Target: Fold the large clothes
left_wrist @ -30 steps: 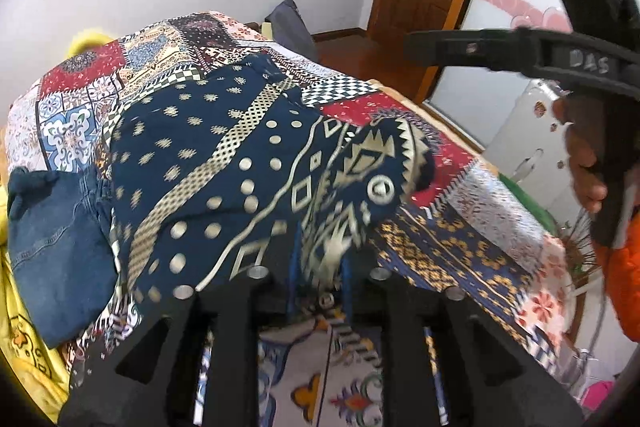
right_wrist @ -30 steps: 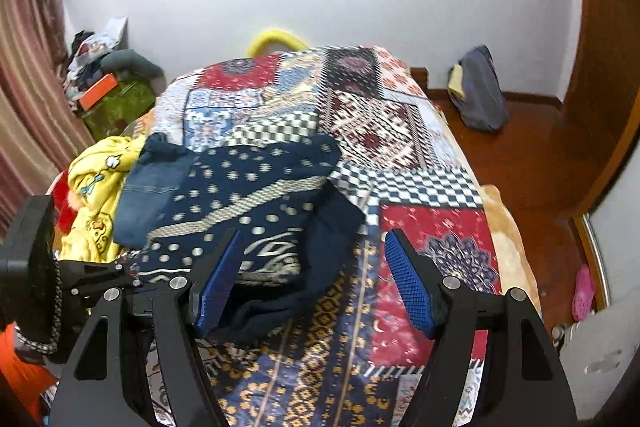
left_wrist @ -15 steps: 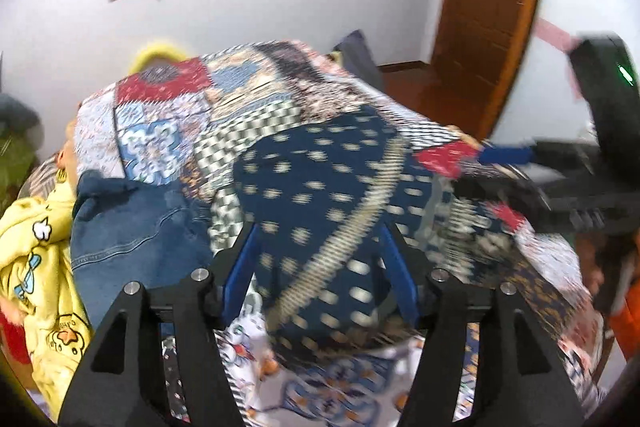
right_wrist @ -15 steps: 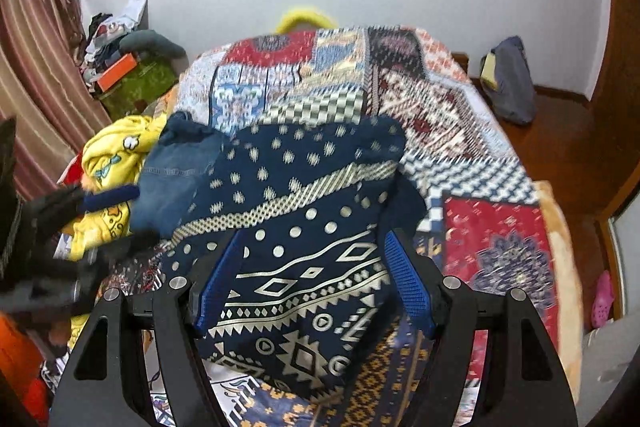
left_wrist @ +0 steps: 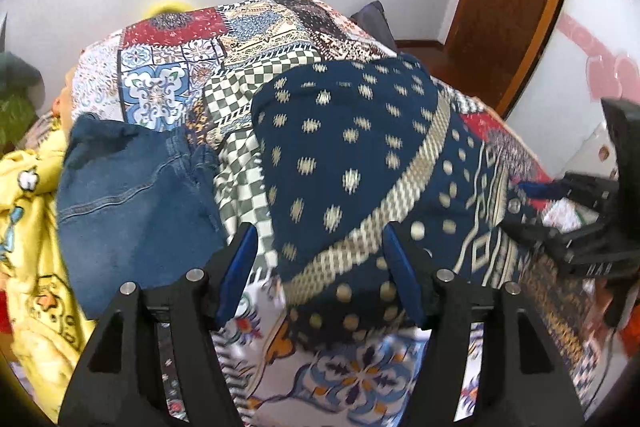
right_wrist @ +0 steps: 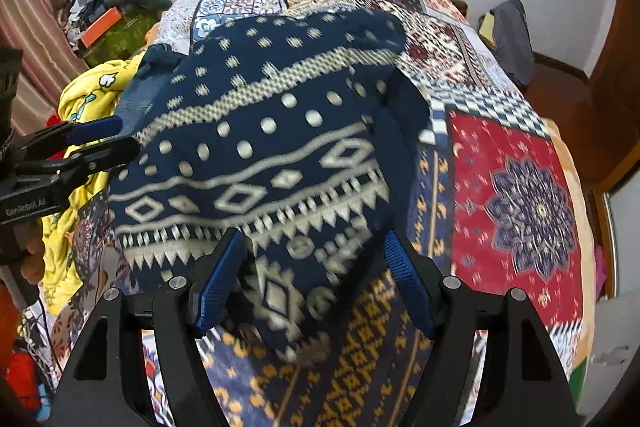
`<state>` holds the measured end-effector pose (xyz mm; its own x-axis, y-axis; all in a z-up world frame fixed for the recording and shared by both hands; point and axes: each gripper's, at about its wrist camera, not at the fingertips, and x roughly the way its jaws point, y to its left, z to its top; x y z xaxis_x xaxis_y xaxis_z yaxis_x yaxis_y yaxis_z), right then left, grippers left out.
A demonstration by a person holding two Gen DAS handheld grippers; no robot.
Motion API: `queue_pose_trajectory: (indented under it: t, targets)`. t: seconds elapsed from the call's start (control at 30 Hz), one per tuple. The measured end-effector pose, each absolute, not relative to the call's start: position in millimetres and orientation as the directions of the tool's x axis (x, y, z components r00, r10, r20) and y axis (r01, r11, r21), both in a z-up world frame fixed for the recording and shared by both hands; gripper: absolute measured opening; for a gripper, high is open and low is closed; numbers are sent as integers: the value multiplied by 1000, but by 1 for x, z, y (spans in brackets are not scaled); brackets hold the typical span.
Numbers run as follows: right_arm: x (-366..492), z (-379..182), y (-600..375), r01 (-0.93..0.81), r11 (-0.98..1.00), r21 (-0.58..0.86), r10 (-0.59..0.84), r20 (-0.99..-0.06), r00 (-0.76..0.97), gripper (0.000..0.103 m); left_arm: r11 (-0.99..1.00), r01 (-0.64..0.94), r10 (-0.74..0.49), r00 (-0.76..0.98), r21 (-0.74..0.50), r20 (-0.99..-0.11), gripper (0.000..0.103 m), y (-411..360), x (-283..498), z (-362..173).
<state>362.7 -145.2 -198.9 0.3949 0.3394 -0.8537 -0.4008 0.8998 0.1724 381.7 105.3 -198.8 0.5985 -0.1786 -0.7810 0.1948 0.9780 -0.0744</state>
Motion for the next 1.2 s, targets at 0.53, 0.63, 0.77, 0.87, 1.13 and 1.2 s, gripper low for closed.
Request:
queue_pose_trajectory:
  t: [0.53, 0.63, 0.77, 0.87, 1.13, 1.2]
  targets:
    - [378, -188, -180, -338, 879, 336, 459, -789, 409, 70, 974, 117, -227, 606, -196, -763, 64, 155, 377, -180]
    - [402, -207, -179, -286, 852, 439, 520, -776, 358, 71, 919, 119, -378, 537, -375, -754, 64, 161, 401, -194]
    - [430, -238, -172, -233, 809, 540, 587, -762, 274, 71, 839, 69, -511, 438, -539, -740, 64, 162, 430, -227]
    - [444, -256, -172, -191, 759, 622, 651, -722, 234, 71, 752, 28, -607, 419, -658, -676, 66, 169, 441, -241]
    - [471, -268, -164, -175, 698, 695, 716, -665, 215, 83, 629, -30, -700, 412, -777, -583, 86, 179, 471, -269]
    - [478, -269, -160, -178, 698, 694, 716, -666, 209, 85, 606, -48, -716, 402, -794, -570, 92, 179, 477, -277]
